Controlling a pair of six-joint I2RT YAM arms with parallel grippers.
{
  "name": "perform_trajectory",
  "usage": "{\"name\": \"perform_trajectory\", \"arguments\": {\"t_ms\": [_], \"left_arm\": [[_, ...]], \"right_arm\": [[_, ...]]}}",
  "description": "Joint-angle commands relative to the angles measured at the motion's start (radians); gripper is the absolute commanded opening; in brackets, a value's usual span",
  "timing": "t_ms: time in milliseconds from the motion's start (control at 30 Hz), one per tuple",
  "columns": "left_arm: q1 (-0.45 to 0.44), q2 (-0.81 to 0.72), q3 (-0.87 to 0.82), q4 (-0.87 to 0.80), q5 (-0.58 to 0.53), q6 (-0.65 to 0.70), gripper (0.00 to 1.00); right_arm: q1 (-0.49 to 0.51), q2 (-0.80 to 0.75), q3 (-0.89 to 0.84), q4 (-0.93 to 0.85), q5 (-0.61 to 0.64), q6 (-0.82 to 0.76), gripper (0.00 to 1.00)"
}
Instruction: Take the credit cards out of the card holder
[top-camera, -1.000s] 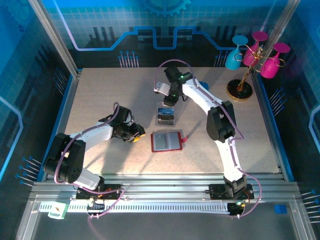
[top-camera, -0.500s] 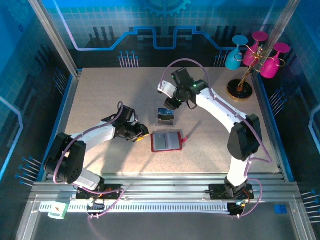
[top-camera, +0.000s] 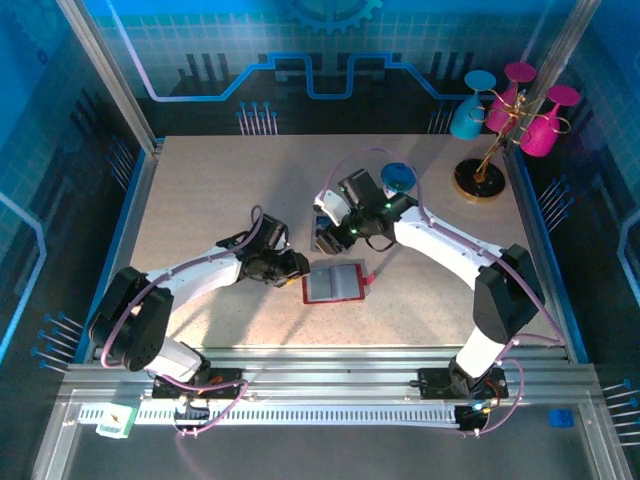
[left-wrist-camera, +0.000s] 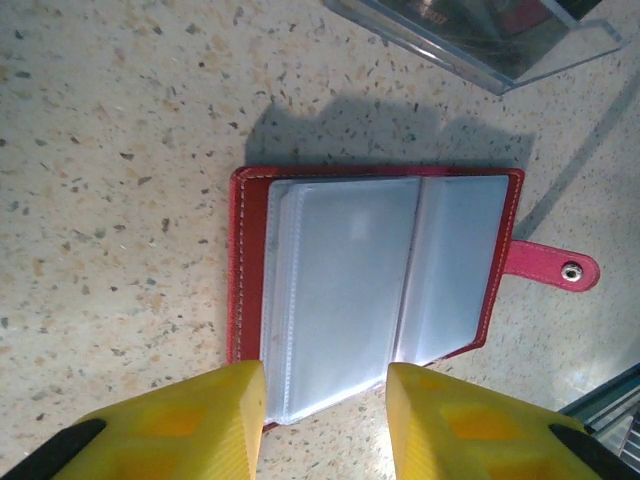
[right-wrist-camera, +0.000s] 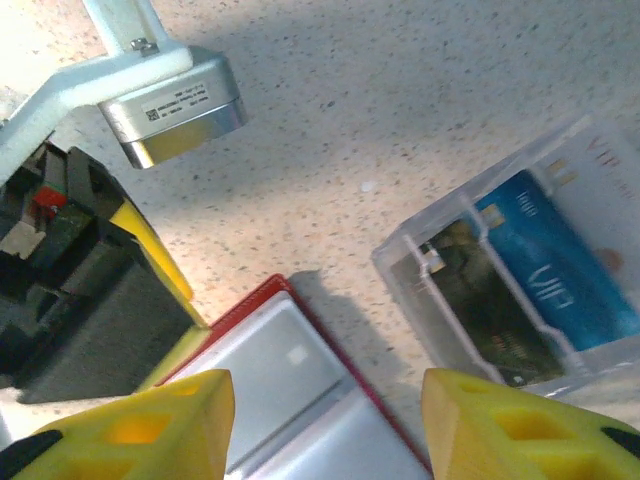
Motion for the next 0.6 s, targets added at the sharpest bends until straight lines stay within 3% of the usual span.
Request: {"name": "perform_trajectory", "arguments": {"t_ms": [0, 367, 567], "left_arm": [[-0.009, -0.047, -0.024, 0.037, -0.037, -0.038, 0.37], [-0.008, -0.087, -0.028, 0.059, -0.066, -0.022, 0.37], [-0.007, -0.043, -0.037, 0.116, -0.028, -0.039, 0.35]], "right_arm": [[0.015, -0.043, -0.053, 0.076, -0.065, 0.143, 0.51], [0.027, -0.111, -0.216, 0.190, -0.076, 0.404, 0.47], [0.010, -0.075, -0.286, 0.276, -0.184, 0.639, 0.41]]}}
